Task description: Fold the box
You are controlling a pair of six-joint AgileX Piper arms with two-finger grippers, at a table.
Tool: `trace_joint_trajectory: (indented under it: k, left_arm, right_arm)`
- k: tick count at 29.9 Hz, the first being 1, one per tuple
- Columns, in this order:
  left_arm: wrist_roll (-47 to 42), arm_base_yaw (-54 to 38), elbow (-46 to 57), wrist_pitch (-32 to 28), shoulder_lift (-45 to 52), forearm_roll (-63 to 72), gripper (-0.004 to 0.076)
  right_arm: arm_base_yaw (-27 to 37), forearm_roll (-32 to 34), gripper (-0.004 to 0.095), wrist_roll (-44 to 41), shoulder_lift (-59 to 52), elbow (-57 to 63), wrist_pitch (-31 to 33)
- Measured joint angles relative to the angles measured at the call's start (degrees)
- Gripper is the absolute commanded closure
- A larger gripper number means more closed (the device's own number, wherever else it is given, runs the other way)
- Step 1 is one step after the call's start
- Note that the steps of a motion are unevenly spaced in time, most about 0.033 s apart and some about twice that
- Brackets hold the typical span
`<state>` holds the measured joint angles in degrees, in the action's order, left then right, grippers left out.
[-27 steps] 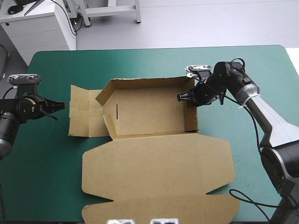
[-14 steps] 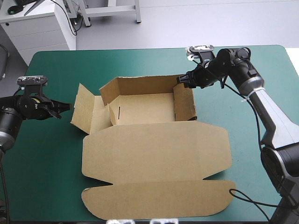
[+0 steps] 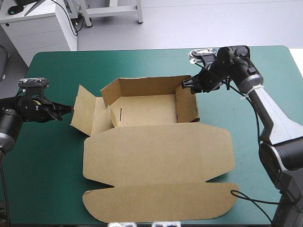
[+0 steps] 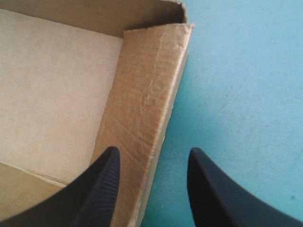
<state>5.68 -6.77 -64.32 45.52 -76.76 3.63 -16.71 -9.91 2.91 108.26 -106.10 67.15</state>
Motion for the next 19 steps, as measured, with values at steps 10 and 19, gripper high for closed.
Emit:
trace_joint_trajectory:
  k: [10, 19]
  left_arm:
    - [0.1, 0.0, 0.0, 0.26, 0.0, 2.06, 0.0715]
    - [-0.37, -2.22, 0.0, -1.24, 0.0, 5.72, 0.0715]
  right_arm:
    - [0.0, -2.88, 0.0635, 2.27, 8.03, 0.0, -0.85]
    - [0.0, -3.63, 0.0918, 2.34, 9.87, -0.06, -1.31]
